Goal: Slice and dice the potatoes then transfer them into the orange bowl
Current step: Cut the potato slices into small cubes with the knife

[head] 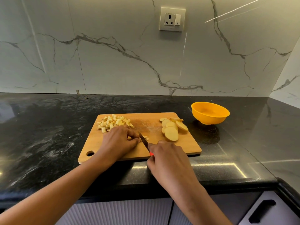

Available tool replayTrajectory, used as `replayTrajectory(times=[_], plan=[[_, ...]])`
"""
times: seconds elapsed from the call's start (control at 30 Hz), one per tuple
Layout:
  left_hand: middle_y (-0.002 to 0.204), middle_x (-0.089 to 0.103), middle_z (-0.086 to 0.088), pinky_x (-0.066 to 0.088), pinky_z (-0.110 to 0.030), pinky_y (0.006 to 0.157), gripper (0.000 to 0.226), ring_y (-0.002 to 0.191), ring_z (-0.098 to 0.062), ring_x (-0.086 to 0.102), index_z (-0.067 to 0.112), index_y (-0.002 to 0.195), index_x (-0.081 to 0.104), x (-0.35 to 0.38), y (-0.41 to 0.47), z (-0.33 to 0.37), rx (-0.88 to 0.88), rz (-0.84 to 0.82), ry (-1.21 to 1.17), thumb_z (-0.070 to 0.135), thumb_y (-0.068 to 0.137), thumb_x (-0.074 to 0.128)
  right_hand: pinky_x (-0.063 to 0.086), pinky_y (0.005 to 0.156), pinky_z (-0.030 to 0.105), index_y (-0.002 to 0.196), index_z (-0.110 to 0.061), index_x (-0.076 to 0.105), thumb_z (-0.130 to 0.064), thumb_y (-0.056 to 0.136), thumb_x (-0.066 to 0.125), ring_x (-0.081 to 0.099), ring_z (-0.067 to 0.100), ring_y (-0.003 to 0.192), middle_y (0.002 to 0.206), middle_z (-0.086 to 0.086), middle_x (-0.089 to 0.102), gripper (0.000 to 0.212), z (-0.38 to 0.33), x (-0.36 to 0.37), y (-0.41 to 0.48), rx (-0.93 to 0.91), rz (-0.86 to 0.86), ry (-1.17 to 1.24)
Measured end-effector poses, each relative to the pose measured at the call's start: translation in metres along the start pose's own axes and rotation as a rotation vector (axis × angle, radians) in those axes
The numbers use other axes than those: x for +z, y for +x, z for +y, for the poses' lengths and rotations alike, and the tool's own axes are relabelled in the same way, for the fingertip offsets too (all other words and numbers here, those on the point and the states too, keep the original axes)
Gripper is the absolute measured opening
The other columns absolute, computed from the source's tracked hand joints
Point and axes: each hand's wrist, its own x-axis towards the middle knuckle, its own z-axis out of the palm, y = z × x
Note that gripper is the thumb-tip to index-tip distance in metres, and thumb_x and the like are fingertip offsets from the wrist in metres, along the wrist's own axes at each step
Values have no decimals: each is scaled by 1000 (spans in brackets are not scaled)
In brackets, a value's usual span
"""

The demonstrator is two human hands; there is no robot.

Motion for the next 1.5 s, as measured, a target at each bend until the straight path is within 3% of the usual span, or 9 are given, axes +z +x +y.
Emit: replayTrajectory(times=[0.37, 0.53, 0.7, 0.8, 0.87, 1.07, 1.2, 1.37, 1.5], plan=[[90, 60, 20, 49, -37, 79, 12, 88, -9, 56, 40, 67, 65, 2, 5, -4, -20, 4, -25, 38, 77, 71, 33, 62, 24, 134, -20, 46, -20, 101, 43, 56, 17, 93, 117, 0, 52, 34, -11, 10, 3, 39, -15, -75], [89, 57, 20, 49, -39, 80, 14, 87, -9, 54, 41, 67, 63, 2, 7, -3, -18, -6, -3, 41, 78, 71, 36, 65, 27, 121, -15, 53, -18, 100, 43, 56, 19, 94, 112, 3, 53, 23, -13, 10, 12, 35, -109, -129], [92, 59, 20, 49, -40, 80, 7, 90, -10, 55, 41, 73, 66, 2, 5, -2, -17, 29, 25, 44, 78, 70, 35, 65, 25, 110, -16, 56, -15, 98, 47, 53, 18, 88, 97, 0, 53, 16, -4, 6, 13, 15, -160, -131], [97, 57, 19, 48, -41, 83, 11, 94, -10, 54, 39, 86, 69, 2, 4, -1, -14, 37, 76, 47, 80, 66, 37, 65, 24, 121, -21, 57, -25, 97, 47, 48, 14, 86, 90, -4, 50, 25, 10, -9, -2, -30, -191, -83], [103, 59, 17, 47, -39, 84, 12, 96, -8, 51, 38, 89, 67, 0, 4, 0, -30, 31, 79, 47, 80, 66, 41, 72, 24, 130, -28, 55, -30, 96, 49, 53, 11, 91, 100, -7, 57, 34, 17, -18, -10, -54, -138, -34], [110, 59, 15, 32, -35, 88, 13, 105, -10, 50, 41, 94, 63, -12, -2, -8, -64, 117, 156, 39, 81, 64, 25, 50, 13, 137, -36, 49, -31, 94, 50, 41, 5, 69, 91, -12, 56, 43, 40, -18, 10, 27, 99, -18], [95, 68, 17, 37, -25, 76, 12, 84, -1, 56, 40, 91, 66, -17, 1, -10, 18, 203, 78, 30, 84, 65, 33, 55, 16, 135, -31, 54, -28, 92, 56, 50, 9, 74, 98, -7, 65, 44, 54, 9, 20, 87, 214, 47], [114, 58, 15, 35, -36, 94, 39, 107, -8, 48, 40, 118, 58, -9, 2, -2, 97, -10, 341, 59, 85, 53, 43, 72, 25, 136, -32, 52, -31, 92, 57, 57, 10, 87, 104, -8, 64, 44, 63, 23, 15, 145, 263, 128], [112, 63, 13, 38, -31, 92, 22, 101, -7, 52, 38, 108, 65, -11, 13, -4, 143, 27, 390, 45, 90, 54, 46, 74, 24, 136, -33, 51, -32, 92, 56, 56, 8, 89, 107, -10, 64, 44, 62, 26, 16, 132, 246, 152]])
